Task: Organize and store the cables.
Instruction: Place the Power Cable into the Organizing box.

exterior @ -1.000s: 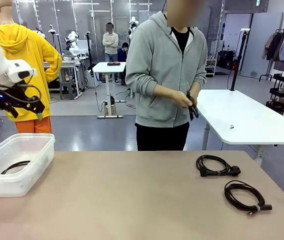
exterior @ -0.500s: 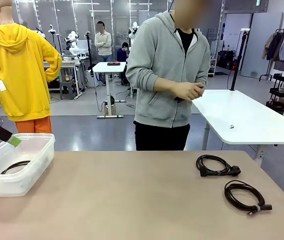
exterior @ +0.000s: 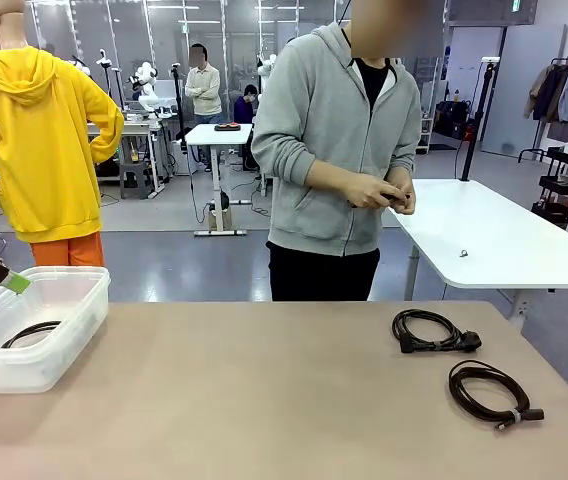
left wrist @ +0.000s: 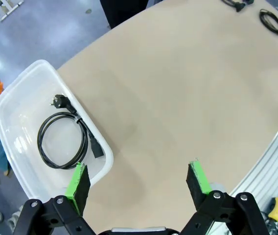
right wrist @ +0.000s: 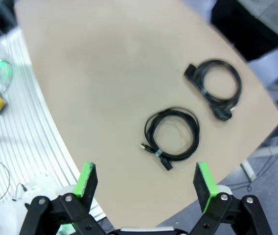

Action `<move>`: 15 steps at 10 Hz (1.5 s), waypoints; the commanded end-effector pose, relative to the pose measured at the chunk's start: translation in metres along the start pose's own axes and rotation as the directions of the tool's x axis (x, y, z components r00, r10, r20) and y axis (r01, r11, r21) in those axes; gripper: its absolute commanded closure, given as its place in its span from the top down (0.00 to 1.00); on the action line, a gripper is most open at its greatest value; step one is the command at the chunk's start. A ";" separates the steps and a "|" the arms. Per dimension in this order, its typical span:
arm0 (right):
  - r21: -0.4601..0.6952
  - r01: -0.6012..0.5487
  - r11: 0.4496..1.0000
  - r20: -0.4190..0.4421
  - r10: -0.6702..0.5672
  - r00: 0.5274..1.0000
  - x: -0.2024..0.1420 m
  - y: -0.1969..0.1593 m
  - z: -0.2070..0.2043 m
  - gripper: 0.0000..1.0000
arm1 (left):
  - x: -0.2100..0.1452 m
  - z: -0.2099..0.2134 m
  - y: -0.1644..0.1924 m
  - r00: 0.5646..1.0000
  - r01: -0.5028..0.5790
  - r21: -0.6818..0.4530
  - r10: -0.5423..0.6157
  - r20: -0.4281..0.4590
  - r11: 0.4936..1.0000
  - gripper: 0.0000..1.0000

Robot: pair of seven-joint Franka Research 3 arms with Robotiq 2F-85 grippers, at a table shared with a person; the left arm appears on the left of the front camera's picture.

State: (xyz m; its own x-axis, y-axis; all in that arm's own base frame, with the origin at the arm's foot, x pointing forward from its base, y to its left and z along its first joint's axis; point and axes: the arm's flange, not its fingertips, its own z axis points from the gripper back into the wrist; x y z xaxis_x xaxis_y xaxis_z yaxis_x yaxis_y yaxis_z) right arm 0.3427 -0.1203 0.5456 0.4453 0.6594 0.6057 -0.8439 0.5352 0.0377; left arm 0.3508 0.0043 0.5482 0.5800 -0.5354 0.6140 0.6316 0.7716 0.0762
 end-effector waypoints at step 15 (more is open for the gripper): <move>0.242 -0.340 0.909 -0.332 0.407 0.851 0.084 -0.137 -0.198 1.00 | 0.004 -0.004 -0.005 0.999 -0.034 0.000 0.034 -0.003 0.999 1.00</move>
State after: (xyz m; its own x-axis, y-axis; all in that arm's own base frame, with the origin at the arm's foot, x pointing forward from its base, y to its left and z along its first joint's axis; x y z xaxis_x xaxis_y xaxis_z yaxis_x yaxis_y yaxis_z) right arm 0.5548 -0.0336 0.4356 0.1333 0.9546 0.2662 -0.9909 0.1332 0.0185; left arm 0.3517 0.0003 0.5468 0.5966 -0.5207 0.6107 0.6205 0.7819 0.0604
